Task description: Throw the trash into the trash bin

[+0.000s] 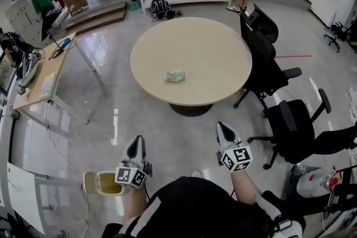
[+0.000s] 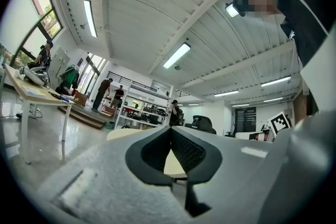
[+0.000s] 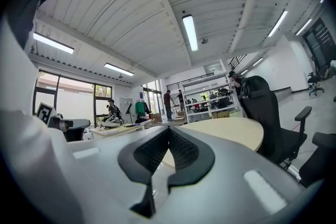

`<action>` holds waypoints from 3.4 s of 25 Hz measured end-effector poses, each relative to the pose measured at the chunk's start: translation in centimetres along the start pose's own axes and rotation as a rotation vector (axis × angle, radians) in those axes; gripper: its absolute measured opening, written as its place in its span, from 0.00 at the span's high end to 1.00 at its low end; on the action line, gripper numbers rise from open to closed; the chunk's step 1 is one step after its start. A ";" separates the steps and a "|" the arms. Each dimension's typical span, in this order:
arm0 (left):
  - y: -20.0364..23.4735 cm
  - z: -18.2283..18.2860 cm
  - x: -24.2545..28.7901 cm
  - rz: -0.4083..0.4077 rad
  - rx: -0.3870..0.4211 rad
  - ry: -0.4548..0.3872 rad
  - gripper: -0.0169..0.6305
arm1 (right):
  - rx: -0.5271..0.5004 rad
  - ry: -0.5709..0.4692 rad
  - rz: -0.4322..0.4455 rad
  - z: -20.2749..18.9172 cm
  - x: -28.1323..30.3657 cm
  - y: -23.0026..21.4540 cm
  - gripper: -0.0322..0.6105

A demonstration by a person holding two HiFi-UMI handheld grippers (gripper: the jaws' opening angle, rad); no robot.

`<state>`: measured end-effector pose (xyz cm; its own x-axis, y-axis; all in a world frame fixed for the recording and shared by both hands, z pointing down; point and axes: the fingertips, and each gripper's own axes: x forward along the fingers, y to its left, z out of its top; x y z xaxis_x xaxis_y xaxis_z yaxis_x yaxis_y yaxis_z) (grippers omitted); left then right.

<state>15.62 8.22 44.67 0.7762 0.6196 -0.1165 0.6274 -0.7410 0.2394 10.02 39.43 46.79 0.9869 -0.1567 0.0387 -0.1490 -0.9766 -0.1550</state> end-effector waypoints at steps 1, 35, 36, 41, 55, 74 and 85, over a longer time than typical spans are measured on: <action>-0.1 -0.2 0.7 0.010 -0.001 0.002 0.97 | 0.005 0.005 0.008 0.0 0.6 -0.6 0.94; 11.3 -1.2 24.9 -0.157 -0.020 0.026 0.97 | -0.077 0.036 0.008 2.2 23.8 -5.4 0.94; 12.1 -1.1 25.1 -0.151 -0.019 0.028 0.97 | -0.081 0.040 0.015 2.2 24.8 -5.0 0.94; 16.3 -0.9 25.1 -0.130 -0.020 0.035 0.97 | -0.089 0.046 0.037 2.1 29.2 -3.3 0.94; 21.0 -2.4 25.9 -0.089 -0.026 0.076 0.97 | -0.199 0.184 0.173 -1.6 36.9 -1.1 0.84; 19.2 -5.9 28.7 0.010 -0.072 0.186 0.97 | -0.618 0.899 0.681 -20.5 43.4 -2.8 0.29; 21.1 -6.6 26.2 0.102 -0.099 0.214 0.97 | -0.692 1.121 0.780 -26.2 45.1 -3.0 0.23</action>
<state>48.76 10.52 53.07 0.7980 0.5912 0.1172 0.5289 -0.7801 0.3342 53.38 31.40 74.84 0.1454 -0.3643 0.9199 -0.9046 -0.4254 -0.0255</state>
